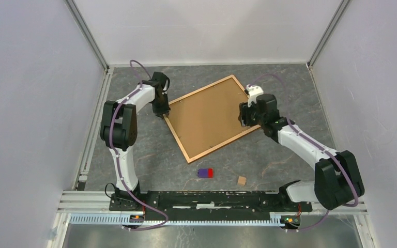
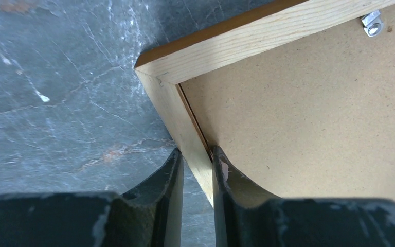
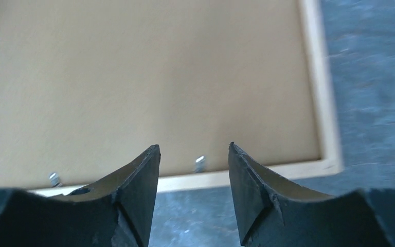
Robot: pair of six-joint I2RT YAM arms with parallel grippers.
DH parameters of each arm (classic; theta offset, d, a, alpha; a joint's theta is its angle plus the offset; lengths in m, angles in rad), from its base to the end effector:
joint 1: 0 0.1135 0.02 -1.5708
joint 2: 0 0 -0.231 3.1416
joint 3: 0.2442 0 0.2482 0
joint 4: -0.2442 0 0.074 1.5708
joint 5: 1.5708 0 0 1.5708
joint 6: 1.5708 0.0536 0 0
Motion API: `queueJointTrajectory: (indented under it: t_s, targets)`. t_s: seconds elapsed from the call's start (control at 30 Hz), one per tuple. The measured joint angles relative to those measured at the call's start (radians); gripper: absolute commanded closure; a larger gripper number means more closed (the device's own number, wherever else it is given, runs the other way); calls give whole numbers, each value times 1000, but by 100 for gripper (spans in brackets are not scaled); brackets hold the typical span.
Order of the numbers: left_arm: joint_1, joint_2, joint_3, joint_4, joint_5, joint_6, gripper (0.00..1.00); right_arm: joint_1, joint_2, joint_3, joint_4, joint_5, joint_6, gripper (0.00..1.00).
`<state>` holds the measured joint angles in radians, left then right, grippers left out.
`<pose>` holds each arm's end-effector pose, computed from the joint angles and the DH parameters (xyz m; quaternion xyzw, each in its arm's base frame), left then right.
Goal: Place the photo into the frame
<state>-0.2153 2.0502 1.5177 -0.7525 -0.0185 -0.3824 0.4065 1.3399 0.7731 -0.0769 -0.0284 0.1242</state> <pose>0.3914 -0.0846 0.1255 -0.0839 0.9862 -0.0332 0.1388 0.2792 0.1218 0.1831 -0.1321 0.8846 0.1295 0.4281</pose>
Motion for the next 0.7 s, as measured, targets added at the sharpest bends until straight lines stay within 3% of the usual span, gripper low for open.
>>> queueJointTrajectory:
  t_s: [0.17, 0.27, 0.37, 0.53, 0.7]
  targets:
    - [-39, -9, -3, 15, -92, 79, 98, -134, 33, 69, -19, -13, -29, 32]
    - [-61, -11, -7, 29, -110, 99, 98, -175, 111, 138, -58, 14, -56, 22]
    - [-75, -11, -7, 37, -108, 103, 98, -202, 188, 197, -86, 39, -92, 19]
    - [-97, -11, -7, 43, -98, 109, 98, -231, 333, 313, -126, 67, -136, 19]
    - [-103, -11, -7, 43, -71, 109, 98, -238, 471, 448, -141, 82, -154, 27]
